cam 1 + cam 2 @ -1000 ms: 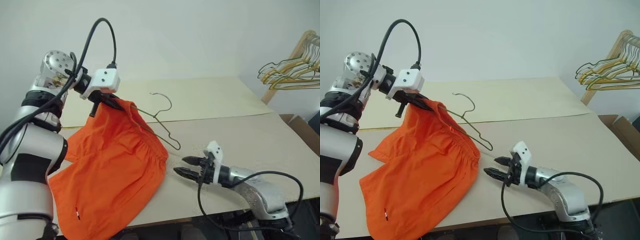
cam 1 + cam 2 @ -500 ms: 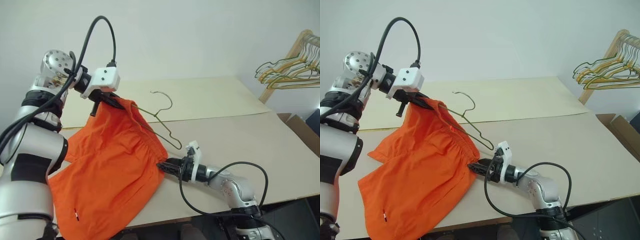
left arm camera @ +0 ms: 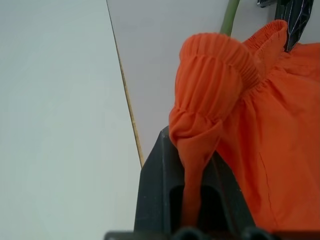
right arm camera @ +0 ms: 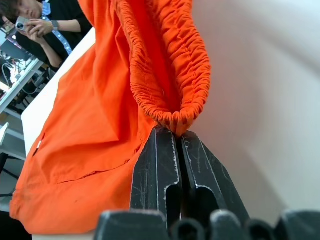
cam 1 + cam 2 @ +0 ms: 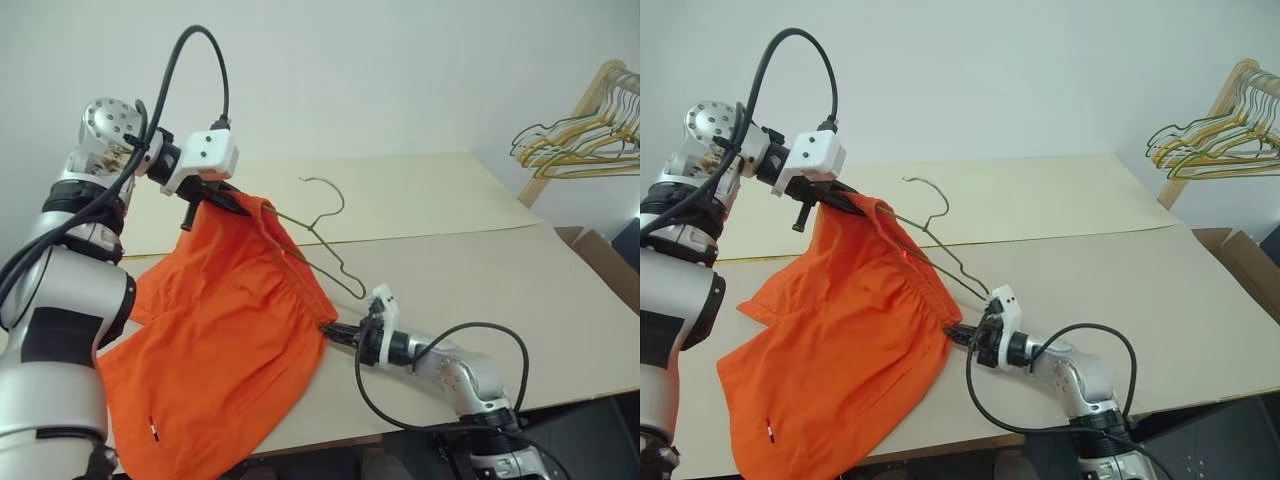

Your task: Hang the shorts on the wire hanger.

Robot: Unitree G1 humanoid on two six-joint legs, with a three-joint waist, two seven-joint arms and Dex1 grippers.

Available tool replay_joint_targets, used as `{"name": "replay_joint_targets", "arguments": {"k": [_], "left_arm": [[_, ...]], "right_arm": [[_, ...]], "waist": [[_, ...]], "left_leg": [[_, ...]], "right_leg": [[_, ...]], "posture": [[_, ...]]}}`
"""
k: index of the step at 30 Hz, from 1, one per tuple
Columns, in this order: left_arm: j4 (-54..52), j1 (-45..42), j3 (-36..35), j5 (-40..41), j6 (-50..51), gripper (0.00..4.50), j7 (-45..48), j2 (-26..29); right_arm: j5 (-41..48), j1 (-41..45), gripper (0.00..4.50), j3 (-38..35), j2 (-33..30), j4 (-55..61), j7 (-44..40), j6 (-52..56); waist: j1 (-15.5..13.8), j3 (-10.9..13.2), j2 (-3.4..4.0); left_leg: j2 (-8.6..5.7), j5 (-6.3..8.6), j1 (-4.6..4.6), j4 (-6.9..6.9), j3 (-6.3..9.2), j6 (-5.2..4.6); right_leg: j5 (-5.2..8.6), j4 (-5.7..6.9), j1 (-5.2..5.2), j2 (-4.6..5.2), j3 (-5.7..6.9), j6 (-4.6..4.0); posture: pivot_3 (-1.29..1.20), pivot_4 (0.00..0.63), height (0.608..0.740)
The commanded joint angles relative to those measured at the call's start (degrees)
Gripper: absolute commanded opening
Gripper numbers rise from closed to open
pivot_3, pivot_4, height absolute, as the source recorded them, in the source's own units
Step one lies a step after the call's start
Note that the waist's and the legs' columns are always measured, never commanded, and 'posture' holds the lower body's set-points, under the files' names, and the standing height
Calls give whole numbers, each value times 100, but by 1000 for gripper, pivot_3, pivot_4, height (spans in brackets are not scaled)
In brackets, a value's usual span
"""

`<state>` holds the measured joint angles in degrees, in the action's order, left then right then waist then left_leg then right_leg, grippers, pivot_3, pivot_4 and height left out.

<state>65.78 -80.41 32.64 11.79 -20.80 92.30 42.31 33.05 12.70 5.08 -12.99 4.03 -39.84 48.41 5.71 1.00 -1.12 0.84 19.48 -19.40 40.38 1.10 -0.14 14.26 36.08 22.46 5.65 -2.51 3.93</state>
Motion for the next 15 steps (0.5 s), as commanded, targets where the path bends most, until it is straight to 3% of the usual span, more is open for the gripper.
{"name": "replay_joint_targets", "arguments": {"k": [1,9,15], "left_arm": [[-267,-35,-126,500,130,0,20,161],[-531,19,76,988,327,0,20,334],[-459,58,218,904,173,0,20,462]], "right_arm": [[204,8,20,-424,-236,130,-98,-61],[175,83,20,-824,-579,-260,-46,-92],[94,-40,20,-1041,-1006,-386,-163,-294]], "waist": [[-4,0,0],[1,0,0],[6,0,0]], "left_leg": [[0,0,0,0,1,0],[0,0,0,2,6,-1],[-2,0,0,1,8,-1]], "right_leg": [[0,0,0,0,0,0],[0,2,0,0,0,0],[0,1,0,0,-1,0]], "posture": [[-81,0,740],[-83,0,740],[-85,0,740]]}}
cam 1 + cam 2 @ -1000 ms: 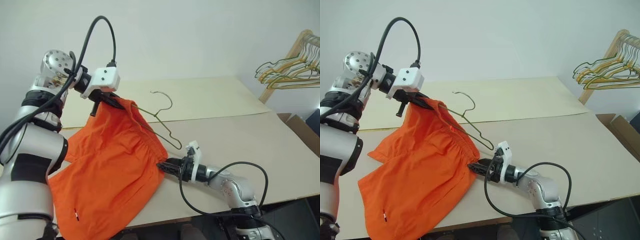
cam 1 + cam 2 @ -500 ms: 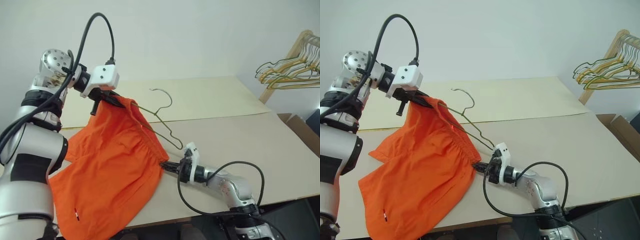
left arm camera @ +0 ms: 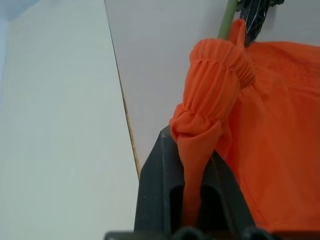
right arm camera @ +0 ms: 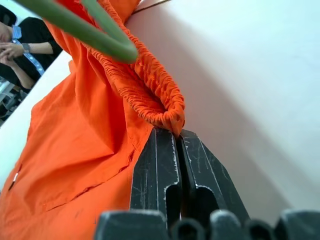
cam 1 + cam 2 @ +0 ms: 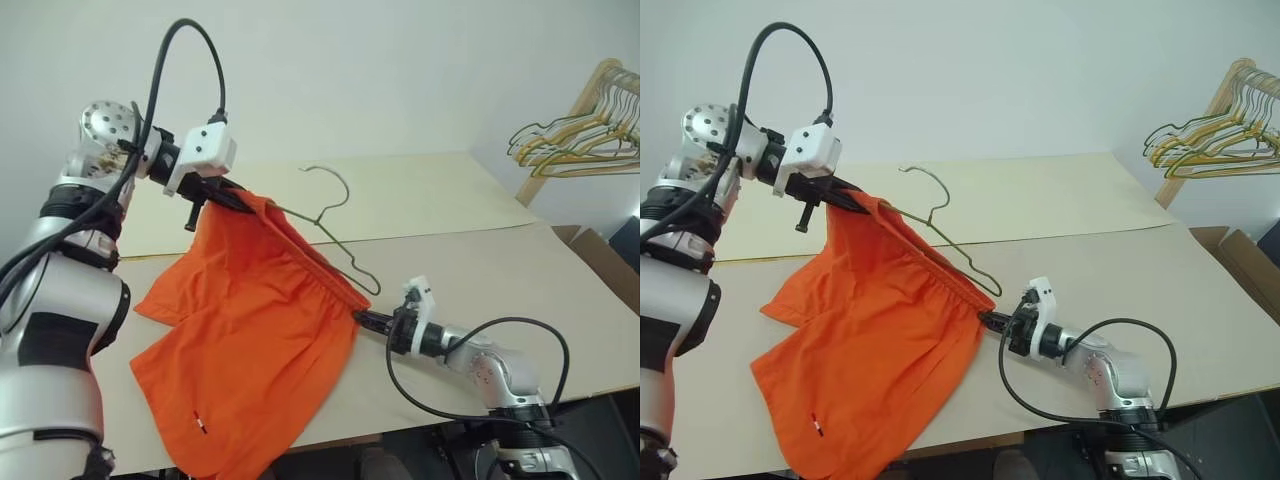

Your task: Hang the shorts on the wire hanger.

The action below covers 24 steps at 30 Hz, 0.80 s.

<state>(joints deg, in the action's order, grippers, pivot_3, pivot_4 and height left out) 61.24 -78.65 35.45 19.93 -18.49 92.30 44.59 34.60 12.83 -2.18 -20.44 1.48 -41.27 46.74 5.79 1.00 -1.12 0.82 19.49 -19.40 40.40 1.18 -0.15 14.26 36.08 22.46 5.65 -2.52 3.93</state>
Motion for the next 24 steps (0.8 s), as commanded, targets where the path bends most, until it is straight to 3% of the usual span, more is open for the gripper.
{"name": "replay_joint_targets", "arguments": {"k": [1,10,16,20,24], "left_arm": [[29,-119,-56,36,-95,0,20,238],[450,-73,-209,-621,-484,0,20,108],[462,54,-587,-769,-587,0,20,-67],[376,280,-1288,-734,-587,0,-50,-409],[204,467,-1738,-882,-569,0,-227,-586]], "right_arm": [[-71,-59,20,-334,-313,-154,-46,-168],[-345,-228,20,-173,-945,82,-305,-560],[-1194,-370,20,162,-2250,988,-846,-1509],[-1484,301,20,258,-3155,1135,-1336,-1687],[-1608,1325,20,378,-3634,832,-1730,-1599]], "waist": [[-2,0,0],[-8,0,0],[-17,0,0],[-11,0,0],[86,0,0]], "left_leg": [[0,0,0,0,0,0],[-1,0,0,1,-4,0],[-3,1,-6,5,-20,-1],[-1,2,-2,7,-45,-4],[0,3,2,10,-54,-5]], "right_leg": [[0,-1,0,0,0,0],[0,-2,-1,0,0,0],[1,-7,-1,1,0,2],[2,-12,-9,-1,2,3],[2,-21,-9,-1,-3,2]], "posture": [[-86,0,740],[-91,0,740],[-111,0,740],[-126,0,740],[-132,0,740]]}}
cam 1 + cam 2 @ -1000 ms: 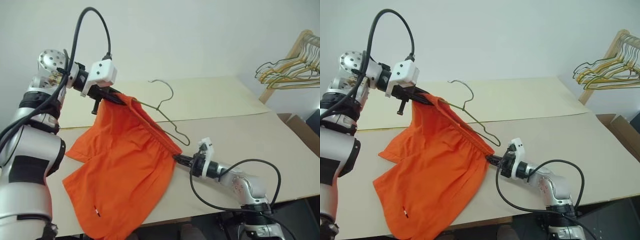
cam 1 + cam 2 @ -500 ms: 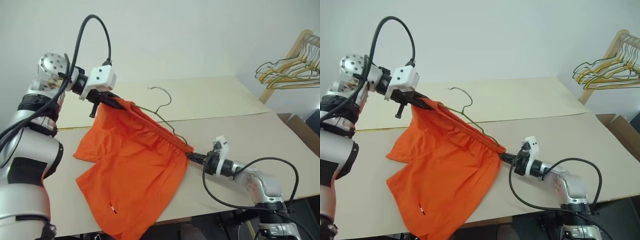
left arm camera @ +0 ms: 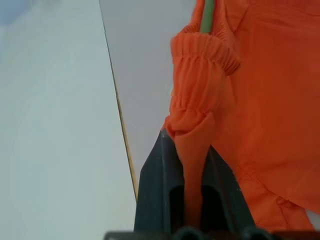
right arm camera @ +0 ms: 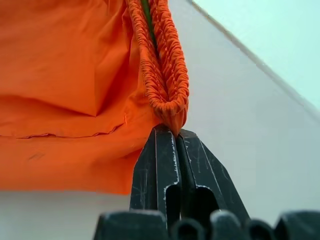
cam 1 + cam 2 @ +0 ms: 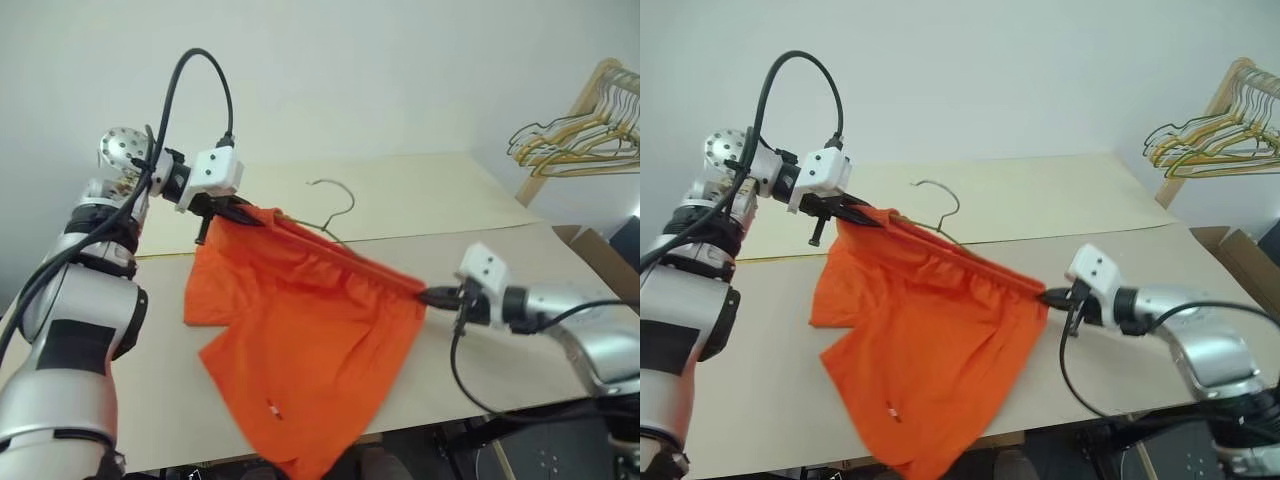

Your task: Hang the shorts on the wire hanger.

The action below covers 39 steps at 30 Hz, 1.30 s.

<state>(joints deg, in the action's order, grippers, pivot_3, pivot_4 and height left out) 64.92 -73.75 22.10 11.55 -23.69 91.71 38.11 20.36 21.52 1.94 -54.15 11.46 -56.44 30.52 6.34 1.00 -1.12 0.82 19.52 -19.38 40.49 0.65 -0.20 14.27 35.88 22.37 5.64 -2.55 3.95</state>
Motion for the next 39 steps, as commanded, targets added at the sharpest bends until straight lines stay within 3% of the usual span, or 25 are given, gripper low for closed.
{"name": "replay_joint_targets", "arguments": {"k": [1,6,11,31,34,38,39], "left_arm": [[-206,16,-483,-107,-42,0,-268,27],[-503,266,-782,-319,40,0,-541,-76],[-964,667,-997,-392,232,0,-729,-164],[-2054,1329,-1323,-596,903,0,-1646,-479],[-2185,1389,-1386,-533,1010,0,-1614,-455],[-2266,1435,-1507,-494,1132,0,-1633,-445],[-2293,1436,-1555,-427,1197,0,-1597,-457]], "right_arm": [[-269,680,20,21,-353,-251,-299,-41],[-597,1551,20,354,-616,-497,-929,-437],[-963,2061,20,662,-367,-635,-961,-647],[-1787,2858,20,1472,427,-686,-1050,-554],[-1948,2774,708,1513,423,-777,-1045,-717],[-1836,2555,2085,1424,372,-810,-1338,-1153],[-1841,2505,2085,1419,378,-856,-1370,-1241]], "waist": [[52,0,0],[88,0,1],[89,0,2],[85,-1,4],[84,-1,4],[83,-1,4],[85,-1,4]], "left_leg": [[0,1,0,0,3,-2],[-2,3,-3,1,3,-4],[0,2,-1,1,5,-4],[-3,-1,-3,8,9,3],[-3,-1,-3,8,8,3],[-4,-1,-3,8,8,3],[-3,-1,-3,8,8,3]], "right_leg": [[0,3,-1,0,2,0],[0,2,0,5,1,1],[0,10,1,4,2,1],[-1,20,6,7,3,1],[-1,20,6,7,4,1],[-1,19,5,7,4,1],[-1,19,5,7,4,1]], "posture": [[-131,0,740],[-120,0,740],[-109,0,740],[-100,0,740],[-95,0,740],[-96,0,740],[-96,0,740]]}}
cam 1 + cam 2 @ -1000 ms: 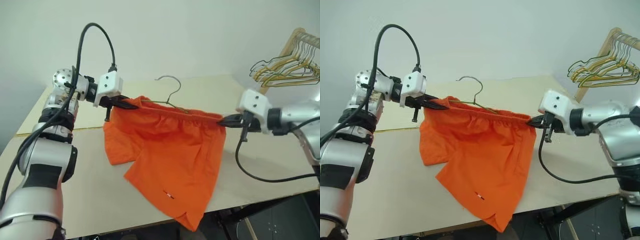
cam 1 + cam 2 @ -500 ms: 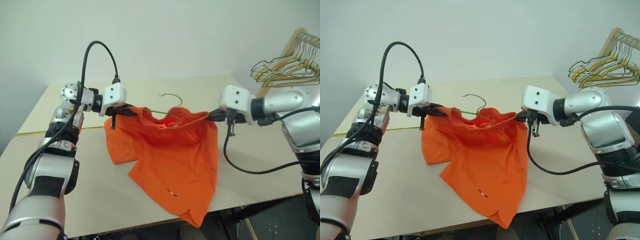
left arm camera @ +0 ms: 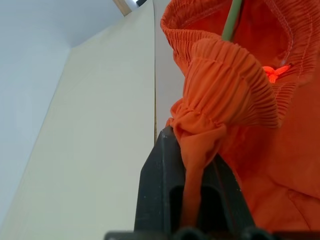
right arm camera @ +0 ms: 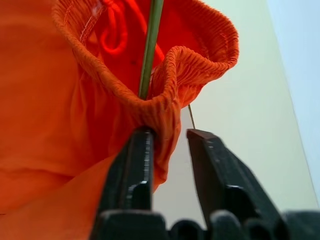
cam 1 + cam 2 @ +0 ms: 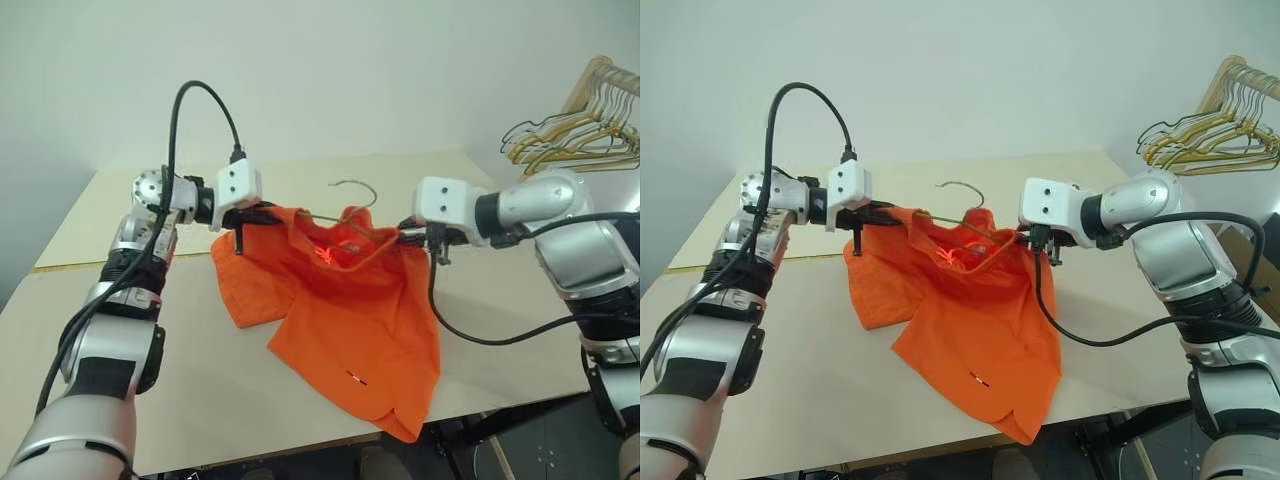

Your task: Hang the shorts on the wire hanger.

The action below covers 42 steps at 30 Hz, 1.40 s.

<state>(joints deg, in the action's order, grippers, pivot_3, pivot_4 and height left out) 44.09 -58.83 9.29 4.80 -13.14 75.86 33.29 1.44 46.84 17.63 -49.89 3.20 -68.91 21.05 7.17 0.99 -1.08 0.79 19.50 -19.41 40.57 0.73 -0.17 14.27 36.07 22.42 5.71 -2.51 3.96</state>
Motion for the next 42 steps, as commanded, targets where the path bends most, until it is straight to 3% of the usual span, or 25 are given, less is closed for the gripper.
{"name": "replay_joint_targets", "arguments": {"k": [1,13,31,37,40,41,42], "left_arm": [[-256,-48,-311,293,191,0,23,16],[-687,208,-345,421,336,0,206,-28],[-899,451,-324,425,294,0,228,-224],[-909,498,-348,428,282,0,248,-182],[-848,535,-396,491,195,0,290,-191],[-829,558,-425,527,108,470,298,-204],[-792,555,-456,535,125,659,223,-214]], "right_arm": [[-19,-66,2085,-125,-30,-118,-100,-376],[491,128,2085,-417,620,-778,-114,355],[586,-52,2085,-362,663,-491,-294,569],[559,-117,197,-393,669,-432,-287,637],[490,-156,56,-401,652,-433,-219,524],[476,-166,56,-400,644,-436,-207,511],[471,-185,56,-408,628,-433,-207,493]], "waist": [[4,0,0],[12,0,1],[4,0,1],[4,0,1],[3,0,1],[4,0,1],[4,0,1]], "left_leg": [[0,0,0,0,0,0],[0,-12,2,1,2,22],[0,-14,1,1,18,26],[-1,-14,2,1,39,25],[-1,-14,2,1,44,26],[-1,-15,2,1,44,26],[-1,-15,2,1,45,26]], "right_leg": [[0,1,0,0,0,0],[0,2,-1,0,-1,0],[0,3,-1,0,0,0],[0,3,-1,0,0,0],[0,3,-1,0,0,0],[0,3,-1,0,0,0],[0,3,-1,0,0,0]], "posture": [[-94,0,740],[-85,0,740],[-94,0,740],[-92,0,740],[-93,0,740],[-93,0,740],[-93,0,740]]}}
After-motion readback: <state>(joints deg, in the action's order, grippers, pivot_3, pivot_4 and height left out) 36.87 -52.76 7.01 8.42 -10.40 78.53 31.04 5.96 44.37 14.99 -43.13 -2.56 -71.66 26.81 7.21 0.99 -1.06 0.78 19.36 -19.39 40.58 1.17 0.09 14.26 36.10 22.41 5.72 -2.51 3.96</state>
